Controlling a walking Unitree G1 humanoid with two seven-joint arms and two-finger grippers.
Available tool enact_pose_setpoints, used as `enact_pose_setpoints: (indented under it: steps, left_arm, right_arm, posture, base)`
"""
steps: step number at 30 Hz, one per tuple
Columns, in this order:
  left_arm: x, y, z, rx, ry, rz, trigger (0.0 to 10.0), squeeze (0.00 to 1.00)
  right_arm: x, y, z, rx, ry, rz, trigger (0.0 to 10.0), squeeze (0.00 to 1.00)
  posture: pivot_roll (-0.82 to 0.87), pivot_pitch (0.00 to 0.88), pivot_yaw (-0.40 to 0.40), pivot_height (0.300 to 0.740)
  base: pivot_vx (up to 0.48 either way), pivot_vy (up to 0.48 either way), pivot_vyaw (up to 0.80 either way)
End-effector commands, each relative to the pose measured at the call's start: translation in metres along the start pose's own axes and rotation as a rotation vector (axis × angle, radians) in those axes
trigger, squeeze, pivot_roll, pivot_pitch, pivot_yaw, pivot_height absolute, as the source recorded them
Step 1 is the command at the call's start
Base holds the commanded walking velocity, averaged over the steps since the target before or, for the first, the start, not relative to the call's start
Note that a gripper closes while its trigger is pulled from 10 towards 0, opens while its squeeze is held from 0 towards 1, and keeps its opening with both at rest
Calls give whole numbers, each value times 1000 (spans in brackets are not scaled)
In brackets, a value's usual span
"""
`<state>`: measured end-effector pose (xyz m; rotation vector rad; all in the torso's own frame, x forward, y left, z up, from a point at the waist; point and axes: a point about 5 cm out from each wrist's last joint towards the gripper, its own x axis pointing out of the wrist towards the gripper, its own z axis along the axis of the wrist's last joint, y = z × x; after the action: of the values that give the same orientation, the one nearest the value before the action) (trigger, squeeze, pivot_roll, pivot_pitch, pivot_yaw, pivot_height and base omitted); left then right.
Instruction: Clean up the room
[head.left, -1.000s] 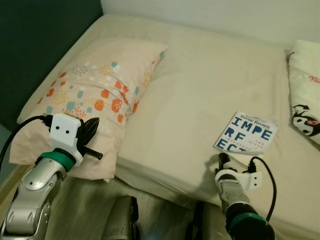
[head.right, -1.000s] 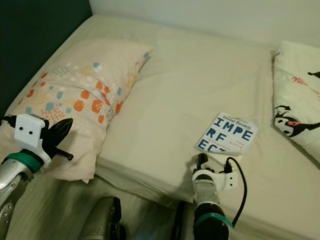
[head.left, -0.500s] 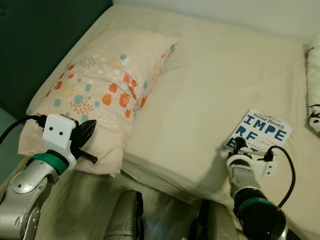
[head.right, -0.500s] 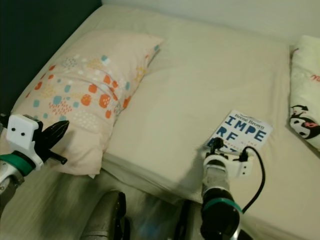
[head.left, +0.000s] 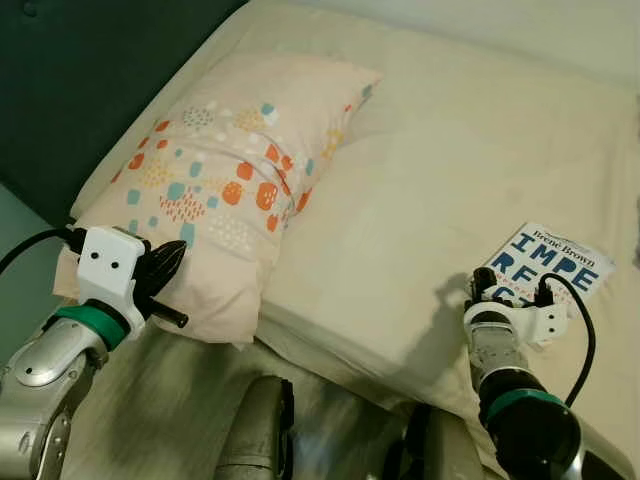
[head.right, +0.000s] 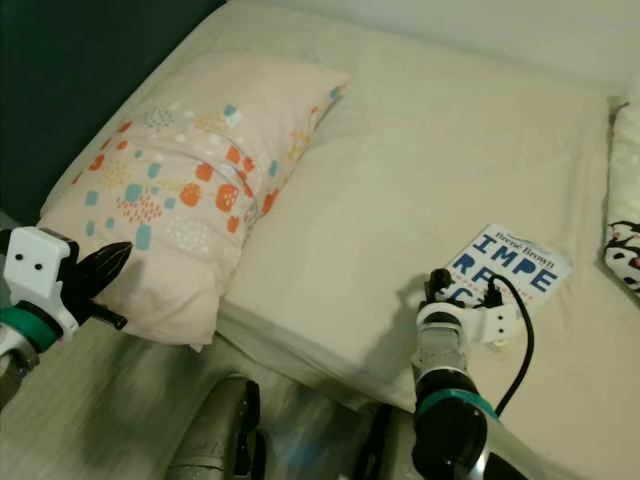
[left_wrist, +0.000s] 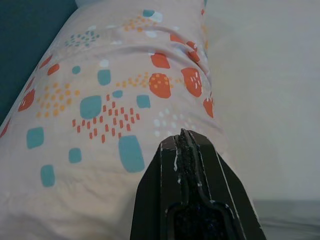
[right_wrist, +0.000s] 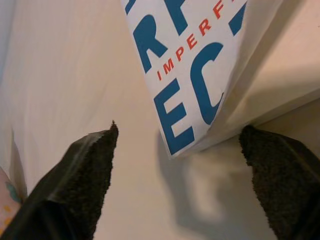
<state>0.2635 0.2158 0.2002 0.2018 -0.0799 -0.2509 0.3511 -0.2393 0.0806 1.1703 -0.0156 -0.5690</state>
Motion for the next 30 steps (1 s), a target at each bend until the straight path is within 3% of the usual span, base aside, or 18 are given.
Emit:
enact_pose_setpoints:
  steps: [1, 2, 4, 26, 30]
  left_arm:
    - [-4, 0, -4, -5, 26, -2, 10000, 0]
    - [-4, 0, -4, -4, 28, -2, 10000, 0]
    - [-5, 1, -4, -1, 32, -1, 10000, 0]
    - [-5, 6, -5, 14, 53, 7, 10000, 0]
    - [-5, 7, -6, 16, 57, 9, 10000, 0]
  right_arm:
    - [-2, -9, -2, -15, 7, -29, 2078, 0]
    - [-2, -10, -2, -16, 5, -35, 510, 0]
    - [-3, -13, -2, -16, 3, -43, 0, 0]
    - [-4, -23, 3, -42, -17, -74, 0, 0]
    - [-3, -23, 8, -83, -29, -81, 0, 0]
  posture:
    - [406, 269, 117, 615]
    - [406, 269, 117, 615]
    - [407, 268, 120, 615]
    - [414, 269, 130, 615]
    - [413, 268, 132, 615]
  base:
    - [0, 0, 0]
    - [0, 0, 0]
    - [0, 0, 0]
    - [0, 0, 0]
    - [0, 0, 0]
